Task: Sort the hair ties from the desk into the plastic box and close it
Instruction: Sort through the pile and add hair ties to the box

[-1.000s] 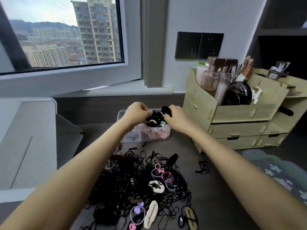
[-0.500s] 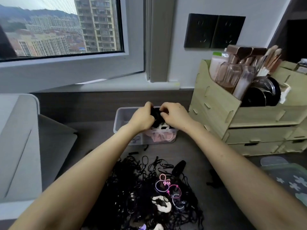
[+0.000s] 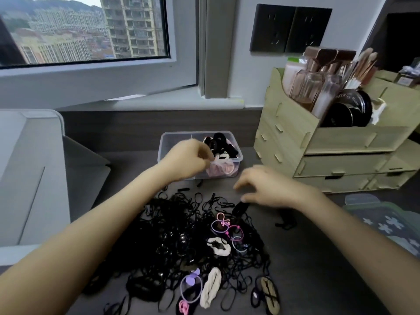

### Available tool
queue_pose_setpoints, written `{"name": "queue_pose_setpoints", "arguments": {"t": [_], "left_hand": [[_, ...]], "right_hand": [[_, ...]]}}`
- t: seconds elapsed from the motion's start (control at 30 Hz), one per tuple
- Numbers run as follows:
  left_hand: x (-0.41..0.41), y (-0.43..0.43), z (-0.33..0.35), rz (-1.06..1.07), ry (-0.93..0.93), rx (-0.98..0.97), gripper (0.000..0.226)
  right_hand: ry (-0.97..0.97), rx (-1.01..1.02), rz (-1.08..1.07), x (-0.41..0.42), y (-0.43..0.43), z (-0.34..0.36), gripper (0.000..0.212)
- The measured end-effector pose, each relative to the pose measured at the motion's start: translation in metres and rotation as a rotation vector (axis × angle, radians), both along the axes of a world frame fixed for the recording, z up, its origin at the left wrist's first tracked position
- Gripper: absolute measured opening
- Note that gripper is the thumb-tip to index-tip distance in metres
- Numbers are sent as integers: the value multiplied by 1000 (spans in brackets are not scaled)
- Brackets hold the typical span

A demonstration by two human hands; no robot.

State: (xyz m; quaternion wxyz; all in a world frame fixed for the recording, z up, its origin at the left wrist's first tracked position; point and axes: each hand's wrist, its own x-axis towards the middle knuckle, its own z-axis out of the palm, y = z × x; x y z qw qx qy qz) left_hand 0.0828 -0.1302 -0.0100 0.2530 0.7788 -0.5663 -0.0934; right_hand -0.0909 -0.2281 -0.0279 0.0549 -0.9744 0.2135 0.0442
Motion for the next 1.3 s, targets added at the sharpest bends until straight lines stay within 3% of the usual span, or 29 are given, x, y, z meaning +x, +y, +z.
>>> {"name": "queue_pose_setpoints", "arguments": {"t": [0.1, 0.23, 0.33, 0.43, 0.53, 0.6, 0.67, 0.73, 0.87, 0.93, 1.0, 1.07, 1.1, 1.13, 1.2, 1.3], "left_hand": [[-22, 33, -8, -94, 30, 55, 9], [-41, 73, -17, -99, -2, 48, 5], [-58, 102, -28, -98, -44, 34, 15], [-81, 125, -41, -111, -76, 34, 24], [-101, 135, -55, -122, -194, 58, 31], [-109, 135, -62, -117, -238, 80, 30], [-114, 134, -65, -103, -250, 75, 27], [-116, 133, -67, -72, -259, 74, 26], [-119, 133, -66, -65, -358, 135, 30], [-119, 132, -61, -73, -287, 117, 25], [-111, 131, -53, -41, -68, 65, 17], [-102, 129, -43, -13, 124, -16, 14], [-97, 126, -40, -23, 111, -61, 10], [-93, 123, -38, -34, 24, -102, 8], [-91, 116, -40, -64, -181, -147, 28], [-99, 107, -50, -124, -365, -26, 36]], "right_hand": [[34, -38, 6, -12, 7, -27, 40], [-147, 43, -55, -19, 12, -47, 21], [-350, 153, -178, -31, 17, -43, 5], [-457, 242, -296, -44, 23, -40, 14], [-395, 345, -322, -51, 37, -41, 12], [-320, 365, -296, -53, 49, -44, 25], [-276, 303, -271, -52, 58, -44, 30], [-226, 209, -247, -49, 62, -43, 23], [-97, 67, -211, -41, 63, -39, 38], [-83, 10, -200, -39, 64, -36, 37], [-162, 30, -222, -39, 63, -32, 31], [-307, 132, -273, -40, 60, -27, 23], [-387, 222, -304, -41, 58, -25, 22], [-473, 342, -339, -42, 55, -24, 22], [-643, 649, -398, -43, 52, -23, 18], [-760, 1014, -423, -42, 53, -23, 17]]}}
